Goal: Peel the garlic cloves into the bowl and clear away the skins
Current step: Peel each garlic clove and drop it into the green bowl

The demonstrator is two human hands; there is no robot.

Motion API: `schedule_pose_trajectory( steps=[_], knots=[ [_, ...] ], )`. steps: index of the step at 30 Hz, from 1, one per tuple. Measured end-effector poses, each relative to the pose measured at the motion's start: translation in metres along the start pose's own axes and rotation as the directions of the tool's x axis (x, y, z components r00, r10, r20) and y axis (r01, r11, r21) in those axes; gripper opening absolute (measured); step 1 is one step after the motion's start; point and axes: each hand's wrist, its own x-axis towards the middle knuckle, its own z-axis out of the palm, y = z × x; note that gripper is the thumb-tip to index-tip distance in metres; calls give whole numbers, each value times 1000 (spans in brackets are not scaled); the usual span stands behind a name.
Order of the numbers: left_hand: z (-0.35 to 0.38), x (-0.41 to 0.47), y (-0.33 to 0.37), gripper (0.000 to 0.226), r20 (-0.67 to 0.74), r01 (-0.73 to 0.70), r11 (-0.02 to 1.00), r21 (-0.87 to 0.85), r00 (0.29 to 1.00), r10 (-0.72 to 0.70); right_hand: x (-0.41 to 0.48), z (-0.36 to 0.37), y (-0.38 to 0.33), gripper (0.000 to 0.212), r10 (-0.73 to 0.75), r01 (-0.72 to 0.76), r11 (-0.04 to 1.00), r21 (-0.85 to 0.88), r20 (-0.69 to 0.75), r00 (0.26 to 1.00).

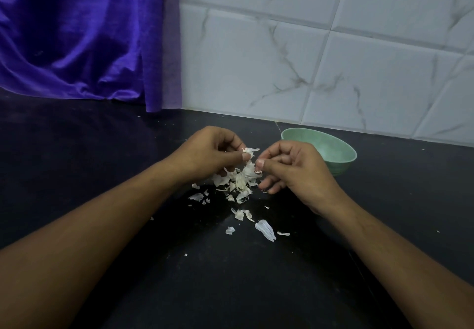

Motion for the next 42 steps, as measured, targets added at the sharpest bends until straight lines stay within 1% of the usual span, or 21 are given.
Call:
schedule_pose_trajectory(
  steps=[3,5,10,13,15,19,22,24,26,28,30,32,35,38,40,42],
  knots=[
    [1,-1,-1,22,-8,31,999,-41,999,-32,0,1,0,9,-13,12,998,53,18,1000],
    [2,-2,-1,23,-5,46,998,-51,999,-47,-1,1,-1,12,-7,3,996,91,38,999],
    [2,-1,0,14,10,46,997,-55,999,-46,-3,1,-5,15,44,-48,984,170,29,999],
    [3,-1,0,6,22,39,998,-40,999,-38,-4,2,-6,14,36,-37,981,188,9,999],
    [3,-2,0,5,17,26,999,-23,1000,-26,-4,2,-5,11,24,-24,981,190,0,1000],
    [5,-3,0,11,-14,-15,993,117,1000,17,-5,4,-4,11,22,-19,983,180,-13,1000],
    [3,-3,2,15,-8,-20,994,108,1000,21,-5,4,-4,11,11,-6,991,134,-35,999],
    [3,-4,4,14,2,-28,995,97,1000,28,-5,4,-4,10,-3,8,994,107,-42,999],
    [5,-4,5,11,-8,-40,992,122,999,41,-5,5,-4,9,-19,22,996,84,-43,999],
    [7,-5,6,11,-23,-62,975,211,997,68,-6,6,-5,9,-34,36,998,51,-36,999],
    [8,-6,6,14,-29,-87,933,349,994,104,-6,8,-5,9,-41,41,999,27,-25,999],
    [9,-7,8,17,-27,-96,910,404,993,117,-7,9,-6,9,-37,38,999,39,-16,999],
    [9,-7,8,16,-29,-86,937,339,994,102,-8,9,-8,9,-2,3,991,134,-7,1000],
    [9,-7,7,16,-30,-89,956,279,994,101,-8,8,-10,8,87,-96,964,248,46,995],
    [10,-8,9,17,-33,-104,949,299,992,119,-7,7,-12,9,146,-167,937,307,90,985],
    [9,-8,10,15,-46,-133,921,367,986,160,-6,5,-14,10,188,-226,905,362,136,973]
  ],
)
